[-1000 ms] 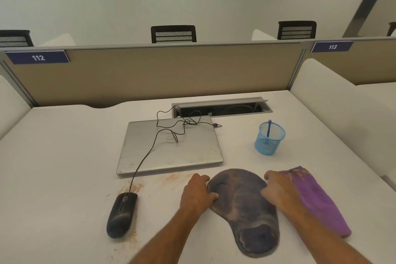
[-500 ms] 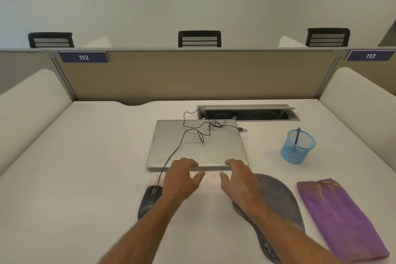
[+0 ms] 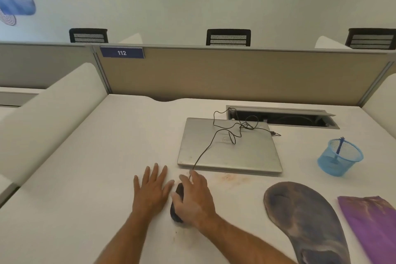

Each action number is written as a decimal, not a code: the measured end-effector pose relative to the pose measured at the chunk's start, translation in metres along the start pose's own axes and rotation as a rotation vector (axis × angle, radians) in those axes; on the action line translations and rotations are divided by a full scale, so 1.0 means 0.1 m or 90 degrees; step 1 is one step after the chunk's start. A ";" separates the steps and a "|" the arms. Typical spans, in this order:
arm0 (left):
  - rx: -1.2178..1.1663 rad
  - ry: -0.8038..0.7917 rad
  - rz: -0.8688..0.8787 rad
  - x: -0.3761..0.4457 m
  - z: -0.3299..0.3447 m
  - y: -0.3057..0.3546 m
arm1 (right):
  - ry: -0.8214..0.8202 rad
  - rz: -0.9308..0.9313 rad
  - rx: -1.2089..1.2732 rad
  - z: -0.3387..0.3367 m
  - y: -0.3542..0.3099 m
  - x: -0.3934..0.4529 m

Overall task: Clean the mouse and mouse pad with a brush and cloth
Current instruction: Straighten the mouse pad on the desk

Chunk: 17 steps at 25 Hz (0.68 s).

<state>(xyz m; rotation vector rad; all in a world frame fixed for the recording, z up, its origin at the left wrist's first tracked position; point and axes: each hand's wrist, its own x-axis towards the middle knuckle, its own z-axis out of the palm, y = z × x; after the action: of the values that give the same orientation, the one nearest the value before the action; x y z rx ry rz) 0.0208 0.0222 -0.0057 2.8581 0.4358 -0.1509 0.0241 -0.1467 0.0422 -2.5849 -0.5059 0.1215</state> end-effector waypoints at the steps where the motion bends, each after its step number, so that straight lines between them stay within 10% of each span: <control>1: 0.009 0.003 0.005 0.00 0.01 -0.01 | -0.024 -0.007 -0.018 0.06 -0.03 -0.02; 17: 0.012 0.027 0.000 0.02 0.04 -0.01 | 0.026 -0.069 0.034 0.27 0.08 -0.02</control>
<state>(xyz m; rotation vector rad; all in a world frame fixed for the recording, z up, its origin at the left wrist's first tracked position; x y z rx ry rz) 0.0221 0.0225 -0.0103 2.8847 0.4444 -0.0954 0.0197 -0.1415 0.0153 -2.4966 -0.6176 0.0448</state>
